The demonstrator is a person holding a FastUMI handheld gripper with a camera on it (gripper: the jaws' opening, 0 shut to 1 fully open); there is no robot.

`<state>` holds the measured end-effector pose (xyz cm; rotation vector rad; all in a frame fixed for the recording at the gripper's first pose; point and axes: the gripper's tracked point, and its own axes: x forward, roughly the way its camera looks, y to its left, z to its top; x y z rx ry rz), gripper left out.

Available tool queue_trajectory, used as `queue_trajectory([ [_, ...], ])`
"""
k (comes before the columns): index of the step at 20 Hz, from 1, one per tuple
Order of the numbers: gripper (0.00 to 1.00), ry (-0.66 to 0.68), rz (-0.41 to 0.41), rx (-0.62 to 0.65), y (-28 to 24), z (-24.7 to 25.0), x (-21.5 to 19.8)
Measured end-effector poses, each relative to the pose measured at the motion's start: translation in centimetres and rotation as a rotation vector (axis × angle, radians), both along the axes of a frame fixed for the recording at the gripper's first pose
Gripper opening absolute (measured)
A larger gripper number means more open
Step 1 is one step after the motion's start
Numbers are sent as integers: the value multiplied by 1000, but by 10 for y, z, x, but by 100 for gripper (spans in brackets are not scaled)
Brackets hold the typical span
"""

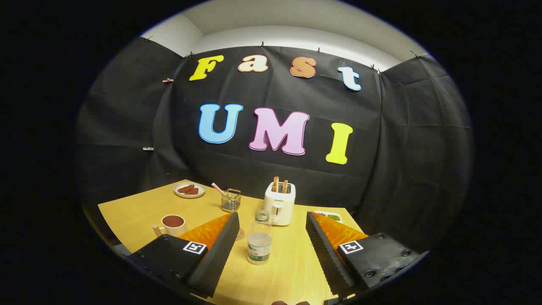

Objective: Take the bottle from table, then pour the juice into the cup, finally place the bottle on the coaster

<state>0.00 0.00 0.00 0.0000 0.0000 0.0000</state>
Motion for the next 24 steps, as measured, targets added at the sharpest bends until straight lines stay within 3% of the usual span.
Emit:
queue_trajectory([
  [14,98,37,63,16,29,-13,19],
  [24,98,69,61,34,30,-25,28],
])
